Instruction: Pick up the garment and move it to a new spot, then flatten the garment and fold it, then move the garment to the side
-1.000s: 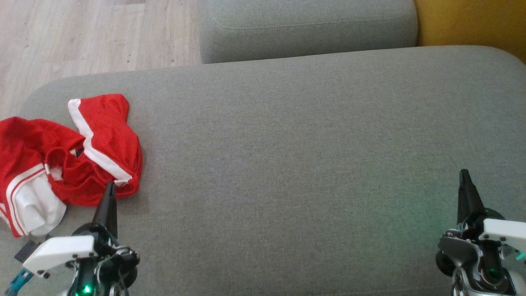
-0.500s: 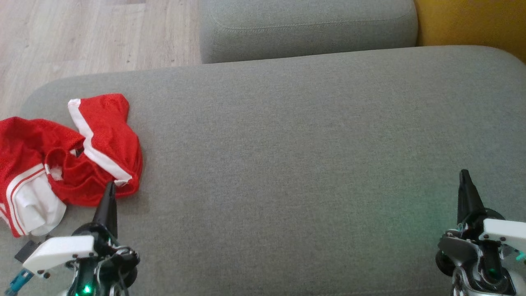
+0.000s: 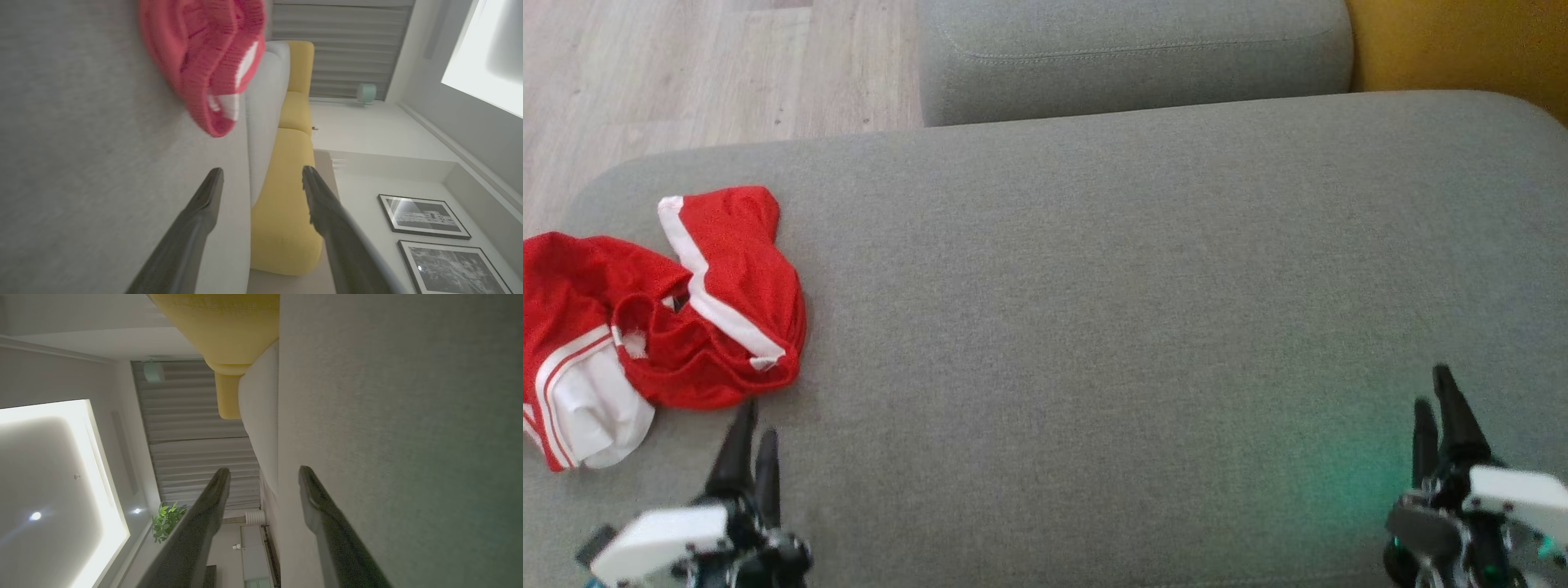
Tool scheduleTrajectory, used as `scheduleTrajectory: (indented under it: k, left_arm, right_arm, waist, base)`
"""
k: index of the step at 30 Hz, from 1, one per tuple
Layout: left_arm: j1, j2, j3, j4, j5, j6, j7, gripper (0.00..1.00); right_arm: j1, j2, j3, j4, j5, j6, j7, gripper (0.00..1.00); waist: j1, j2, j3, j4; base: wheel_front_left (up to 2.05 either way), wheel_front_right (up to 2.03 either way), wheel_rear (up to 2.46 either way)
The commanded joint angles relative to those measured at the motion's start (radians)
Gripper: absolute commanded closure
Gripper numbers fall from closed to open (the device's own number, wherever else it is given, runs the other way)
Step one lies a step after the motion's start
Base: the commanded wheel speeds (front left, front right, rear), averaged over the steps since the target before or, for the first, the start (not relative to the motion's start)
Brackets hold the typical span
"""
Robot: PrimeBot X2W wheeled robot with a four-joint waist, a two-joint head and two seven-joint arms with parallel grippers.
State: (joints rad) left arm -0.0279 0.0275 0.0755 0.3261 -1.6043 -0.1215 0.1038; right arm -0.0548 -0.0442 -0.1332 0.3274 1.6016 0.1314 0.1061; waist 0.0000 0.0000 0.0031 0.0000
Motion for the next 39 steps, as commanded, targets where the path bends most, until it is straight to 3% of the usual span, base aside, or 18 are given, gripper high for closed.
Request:
scheduleTrajectory:
  k: [1,16,29,39]
  left_arm:
    - [-0.001,0.0,-0.001,-0.002,0.0,0.0,-0.003,0.0]
    - [-0.014,0.003,-0.016,-0.039,0.019,-0.001,-0.047,0.0]
    - [-0.02,0.005,-0.02,-0.091,0.17,-0.001,-0.085,0.0]
    - [-0.024,0.007,-0.043,-0.126,0.378,0.018,-0.114,0.0]
  right_arm:
    - [-0.001,0.0,0.003,-0.003,0.001,0.0,-0.002,0.0]
    - [-0.015,-0.003,0.052,-0.047,-0.003,0.0,-0.041,0.0]
    - [-0.031,-0.029,0.125,-0.092,-0.095,0.0,-0.085,0.0]
    - [-0.041,-0.041,0.166,-0.111,-0.256,0.0,-0.115,0.0]
  waist:
    - [0.0,0.0,0.0,0.0]
    - [0.0,0.0,-0.001,-0.001]
    - [0.0,0.0,-0.003,-0.001]
    - [0.0,0.0,-0.005,-0.003]
  base:
    - [0.0,0.0,0.0]
    - [0.0,0.0,0.0]
    - [0.0,0.0,0.0]
    - [0.0,0.0,0.0]
